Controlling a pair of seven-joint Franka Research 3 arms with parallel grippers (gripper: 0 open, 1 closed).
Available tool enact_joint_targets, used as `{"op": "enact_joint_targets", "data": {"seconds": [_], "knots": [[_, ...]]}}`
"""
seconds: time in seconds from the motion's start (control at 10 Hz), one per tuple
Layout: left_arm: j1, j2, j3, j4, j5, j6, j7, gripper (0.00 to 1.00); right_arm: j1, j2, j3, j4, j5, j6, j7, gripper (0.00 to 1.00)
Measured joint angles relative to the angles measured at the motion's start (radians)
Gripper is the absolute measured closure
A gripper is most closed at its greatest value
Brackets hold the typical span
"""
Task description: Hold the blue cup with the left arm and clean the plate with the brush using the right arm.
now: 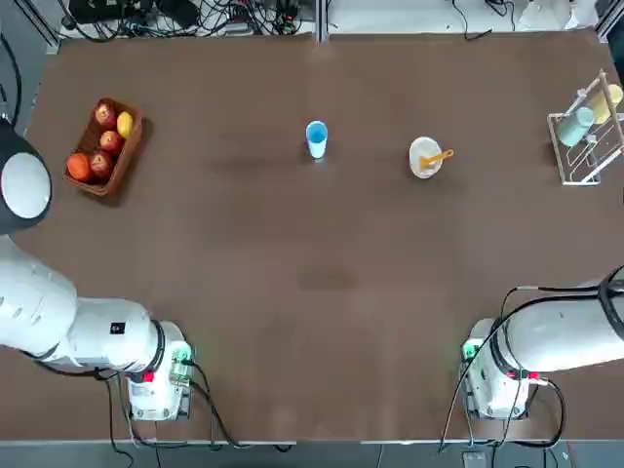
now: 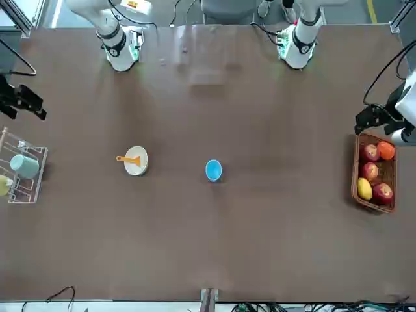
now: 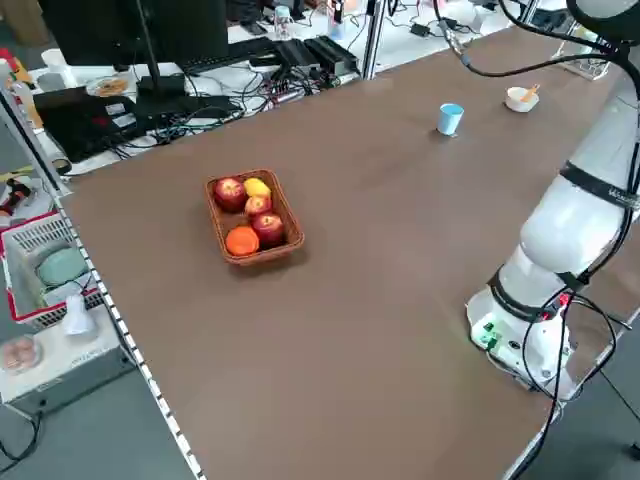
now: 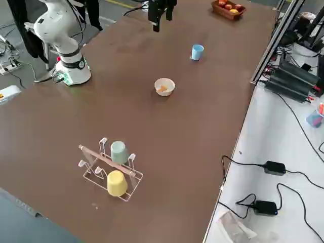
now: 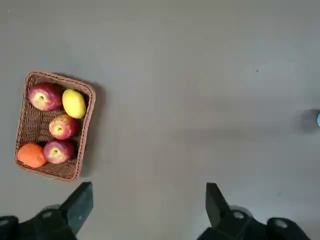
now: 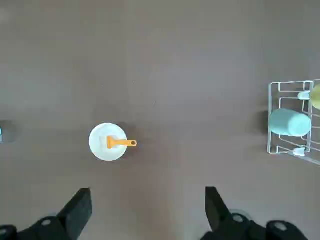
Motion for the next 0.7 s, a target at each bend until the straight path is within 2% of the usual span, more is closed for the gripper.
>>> {"op": "enact_joint_targets", "data": {"seconds": [0.5, 0.7], "knots": [[-0.001, 0.009, -0.001, 0.009, -0.015, -0.015, 0.053, 0.0, 0.0, 0.002, 0.001, -0.022, 0.023, 0.028, 0.001, 0.0], [-0.001, 0.043, -0.004, 0.01, -0.038, 0.009, 0.167, 0.0, -0.001, 0.011, 0.0, -0.132, 0.087, 0.166, 0.003, 0.0]]}}
